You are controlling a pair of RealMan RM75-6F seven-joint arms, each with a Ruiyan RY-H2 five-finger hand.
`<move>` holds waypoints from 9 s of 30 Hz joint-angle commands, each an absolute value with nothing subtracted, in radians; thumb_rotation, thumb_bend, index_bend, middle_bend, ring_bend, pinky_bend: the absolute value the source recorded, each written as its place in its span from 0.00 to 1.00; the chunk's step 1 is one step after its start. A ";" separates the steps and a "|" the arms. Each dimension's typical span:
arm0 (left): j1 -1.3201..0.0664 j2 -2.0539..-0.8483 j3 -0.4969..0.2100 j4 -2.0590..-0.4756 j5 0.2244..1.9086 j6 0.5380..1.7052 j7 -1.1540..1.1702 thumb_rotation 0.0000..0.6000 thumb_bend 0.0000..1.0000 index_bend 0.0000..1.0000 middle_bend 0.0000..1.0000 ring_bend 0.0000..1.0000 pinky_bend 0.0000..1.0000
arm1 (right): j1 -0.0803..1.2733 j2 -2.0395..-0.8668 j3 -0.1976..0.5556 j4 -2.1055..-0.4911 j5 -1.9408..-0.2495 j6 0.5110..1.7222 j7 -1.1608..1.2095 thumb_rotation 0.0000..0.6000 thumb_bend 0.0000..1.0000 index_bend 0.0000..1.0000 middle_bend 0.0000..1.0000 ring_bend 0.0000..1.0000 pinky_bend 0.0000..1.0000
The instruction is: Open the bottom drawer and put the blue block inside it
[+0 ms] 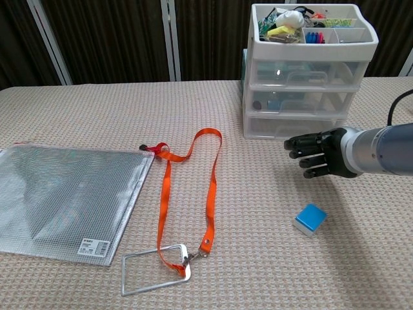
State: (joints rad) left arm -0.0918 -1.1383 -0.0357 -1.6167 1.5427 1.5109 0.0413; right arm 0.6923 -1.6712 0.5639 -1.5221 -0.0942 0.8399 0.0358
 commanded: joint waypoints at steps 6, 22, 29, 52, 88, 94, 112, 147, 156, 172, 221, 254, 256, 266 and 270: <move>-0.095 -1.137 -0.037 -1.622 1.541 1.508 0.039 1.00 0.12 0.06 0.00 0.00 0.00 | 0.732 -1.731 0.610 -1.429 -0.077 0.834 0.091 1.00 0.42 0.15 0.76 0.83 0.79; -0.095 -1.138 -0.033 -1.626 1.547 1.508 0.026 1.00 0.11 0.06 0.00 0.00 0.00 | 0.766 -1.813 0.655 -1.306 -0.057 0.857 0.141 1.00 0.43 0.16 0.76 0.83 0.79; -0.096 -1.136 -0.034 -1.628 1.544 1.505 0.021 1.00 0.11 0.06 0.00 0.00 0.00 | 0.773 -1.836 0.690 -1.279 -0.021 0.846 0.167 1.00 0.43 0.21 0.76 0.83 0.79; -0.099 -1.127 -0.028 -1.641 1.540 1.493 0.008 1.00 0.12 0.06 0.00 0.00 0.00 | 0.816 -1.862 0.762 -1.190 0.108 0.838 0.133 1.00 0.44 0.27 0.76 0.83 0.79; -0.101 -1.117 -0.021 -1.654 1.539 1.481 -0.002 1.00 0.11 0.06 0.00 0.00 0.00 | 0.761 -1.813 0.777 -1.277 0.275 0.712 0.134 1.00 0.45 0.38 0.77 0.83 0.79; -0.101 -1.118 -0.018 -1.654 1.545 1.480 -0.001 1.00 0.11 0.06 0.00 0.00 0.00 | 0.727 -1.793 0.744 -1.352 0.246 0.727 0.141 1.00 0.45 0.38 0.77 0.83 0.79; -0.098 -1.121 -0.015 -1.649 1.553 1.489 -0.001 1.00 0.11 0.07 0.00 0.00 0.00 | 0.647 -1.740 0.667 -1.559 0.150 0.766 0.192 1.00 0.45 0.38 0.77 0.83 0.79; -0.090 -1.127 -0.014 -1.631 1.579 1.521 -0.007 1.00 0.12 0.07 0.00 0.00 0.00 | 0.516 -1.501 0.460 -1.993 -0.331 0.846 0.087 1.00 0.13 0.16 0.76 0.83 0.79; -0.088 -1.132 -0.016 -1.623 1.582 1.529 0.016 1.00 0.12 0.07 0.00 0.00 0.00 | 0.496 -1.436 0.196 -2.008 -0.718 1.049 -0.224 1.00 0.03 0.19 0.76 0.83 0.79; -0.083 -1.143 -0.021 -1.617 1.583 1.547 0.022 1.00 0.12 0.07 0.00 0.00 0.00 | 0.437 -1.602 -0.007 -1.773 -1.077 1.278 -0.482 1.00 0.04 0.30 0.78 0.83 0.79; -0.086 -1.133 -0.025 -1.643 1.555 1.521 0.001 1.00 0.12 0.07 0.00 0.00 0.00 | 0.407 -1.782 0.060 -1.565 -1.101 1.244 -0.518 1.00 0.27 0.56 0.80 0.83 0.79; -0.090 -1.131 -0.021 -1.634 1.573 1.521 -0.015 1.00 0.12 0.08 0.00 0.00 0.00 | 0.542 -1.743 0.375 -1.548 -1.016 1.243 -0.534 1.00 0.27 0.67 0.80 0.84 0.79; -0.091 -1.130 -0.021 -1.635 1.570 1.517 -0.015 1.00 0.12 0.08 0.00 0.00 0.00 | 0.558 -1.758 0.388 -1.494 -1.004 1.232 -0.519 1.00 0.27 0.65 0.80 0.83 0.78; -0.097 -1.126 -0.020 -1.643 1.563 1.502 -0.017 1.00 0.12 0.08 0.00 0.00 0.00 | 0.586 -1.794 0.379 -1.375 -0.981 1.202 -0.482 1.00 0.16 0.33 0.72 0.75 0.71; -0.096 -1.125 -0.020 -1.644 1.563 1.503 -0.016 1.00 0.12 0.08 0.00 0.00 0.00 | 0.589 -1.801 0.377 -1.365 -0.978 1.214 -0.485 1.00 0.11 0.25 0.69 0.73 0.69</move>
State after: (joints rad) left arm -0.0964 -1.1252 -0.0200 -1.6444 1.5628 1.5026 -0.0163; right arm 0.5884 -1.8001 0.3771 -1.3656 -0.9798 1.2117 -0.4843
